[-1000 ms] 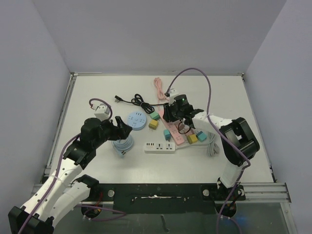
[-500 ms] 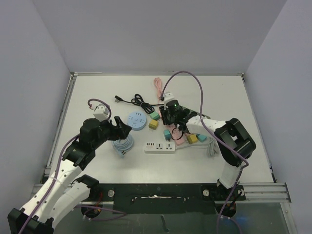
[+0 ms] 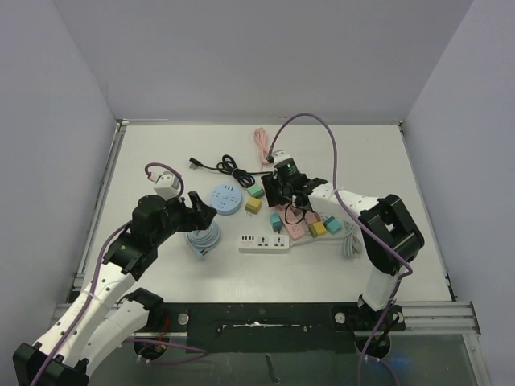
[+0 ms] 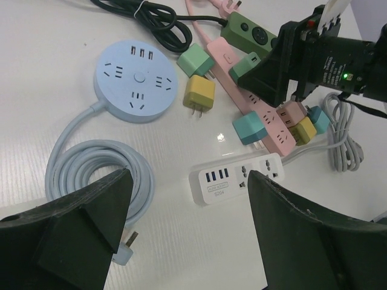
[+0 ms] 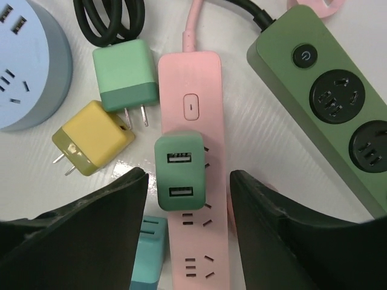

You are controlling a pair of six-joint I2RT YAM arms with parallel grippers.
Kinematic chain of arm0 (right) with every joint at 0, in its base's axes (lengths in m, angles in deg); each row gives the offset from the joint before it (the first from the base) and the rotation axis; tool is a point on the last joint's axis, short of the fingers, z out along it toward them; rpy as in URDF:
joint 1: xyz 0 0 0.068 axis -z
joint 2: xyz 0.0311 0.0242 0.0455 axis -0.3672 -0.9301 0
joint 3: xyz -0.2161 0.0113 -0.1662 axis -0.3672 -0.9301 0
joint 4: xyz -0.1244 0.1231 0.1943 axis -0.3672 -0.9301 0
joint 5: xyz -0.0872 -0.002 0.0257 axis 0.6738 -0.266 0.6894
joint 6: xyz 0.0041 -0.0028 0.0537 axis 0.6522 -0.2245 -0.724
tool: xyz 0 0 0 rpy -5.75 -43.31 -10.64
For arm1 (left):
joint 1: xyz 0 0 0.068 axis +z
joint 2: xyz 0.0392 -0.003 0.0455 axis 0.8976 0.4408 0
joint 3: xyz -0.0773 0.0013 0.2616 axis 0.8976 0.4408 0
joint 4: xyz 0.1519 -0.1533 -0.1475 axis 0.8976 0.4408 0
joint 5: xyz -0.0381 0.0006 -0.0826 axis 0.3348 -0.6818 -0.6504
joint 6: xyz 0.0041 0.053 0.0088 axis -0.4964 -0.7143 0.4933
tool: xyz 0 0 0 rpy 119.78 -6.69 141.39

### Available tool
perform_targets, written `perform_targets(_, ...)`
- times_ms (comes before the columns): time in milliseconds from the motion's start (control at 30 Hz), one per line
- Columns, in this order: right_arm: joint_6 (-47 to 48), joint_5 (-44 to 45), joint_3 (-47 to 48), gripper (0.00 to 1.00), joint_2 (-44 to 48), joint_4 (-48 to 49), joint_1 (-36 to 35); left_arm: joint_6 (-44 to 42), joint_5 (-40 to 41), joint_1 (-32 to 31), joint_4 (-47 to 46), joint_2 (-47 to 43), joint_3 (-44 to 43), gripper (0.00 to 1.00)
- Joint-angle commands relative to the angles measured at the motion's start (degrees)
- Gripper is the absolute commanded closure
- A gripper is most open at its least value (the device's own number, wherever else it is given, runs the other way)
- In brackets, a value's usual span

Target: Insert the plug

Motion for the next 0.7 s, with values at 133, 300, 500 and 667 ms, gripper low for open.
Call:
perform_targets(133,-0.91,-3.11,10.90,0.42,2.39,-13.20,0.36,0.08,-0.28,0.49,-1.72,0.34,-0.80,0.24)
perform_targets(300,-0.95,-2.16,14.03,0.44,-0.65,-17.08,0.37,-0.10,-0.14,0.49,-1.44,0.32,-0.86,0.24)
perform_targets(500,-0.44,-1.85,16.16,0.54,-3.48,-18.71,0.46,-0.10,-0.71,0.49,-1.47,0.90,-0.94,0.24)
perform_targets(667,0.04,-2.57,17.51,0.55,-5.58,-19.24,0.61,-0.18,-0.72,0.58,-1.35,0.91,-1.04,0.24)
